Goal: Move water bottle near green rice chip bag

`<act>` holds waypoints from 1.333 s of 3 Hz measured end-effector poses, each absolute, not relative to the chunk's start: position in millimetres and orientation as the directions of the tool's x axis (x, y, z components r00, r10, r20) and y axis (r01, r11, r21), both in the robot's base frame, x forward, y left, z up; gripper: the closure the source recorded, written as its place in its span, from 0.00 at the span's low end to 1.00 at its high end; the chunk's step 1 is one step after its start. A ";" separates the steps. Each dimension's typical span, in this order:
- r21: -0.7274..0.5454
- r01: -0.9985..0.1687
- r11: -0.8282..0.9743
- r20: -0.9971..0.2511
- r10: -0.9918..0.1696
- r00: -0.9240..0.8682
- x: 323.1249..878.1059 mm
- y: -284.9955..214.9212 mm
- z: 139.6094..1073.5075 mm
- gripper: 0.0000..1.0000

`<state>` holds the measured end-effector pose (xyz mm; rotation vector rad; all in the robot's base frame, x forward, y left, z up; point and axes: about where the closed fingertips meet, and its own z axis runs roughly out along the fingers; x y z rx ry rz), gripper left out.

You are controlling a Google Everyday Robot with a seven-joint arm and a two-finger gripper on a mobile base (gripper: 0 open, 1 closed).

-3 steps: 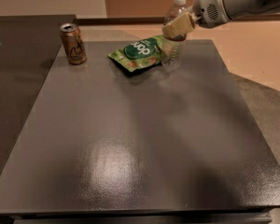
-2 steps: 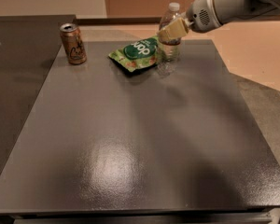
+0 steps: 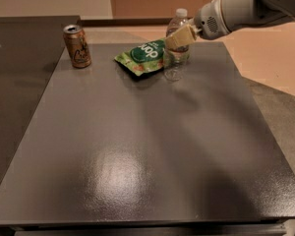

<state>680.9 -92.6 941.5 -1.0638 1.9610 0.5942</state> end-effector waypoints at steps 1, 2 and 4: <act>0.011 -0.827 0.562 -0.823 -0.465 -0.327 680.1 -93.7 936.9 0.59; 0.013 -0.829 0.559 -0.822 -0.466 -0.327 680.5 -91.1 935.2 0.36; 0.016 -0.833 0.553 -0.821 -0.468 -0.326 680.7 -86.3 933.0 0.00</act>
Offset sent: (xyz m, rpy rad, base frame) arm -0.0007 -0.0009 -0.0037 -0.0115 -0.0066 -0.0274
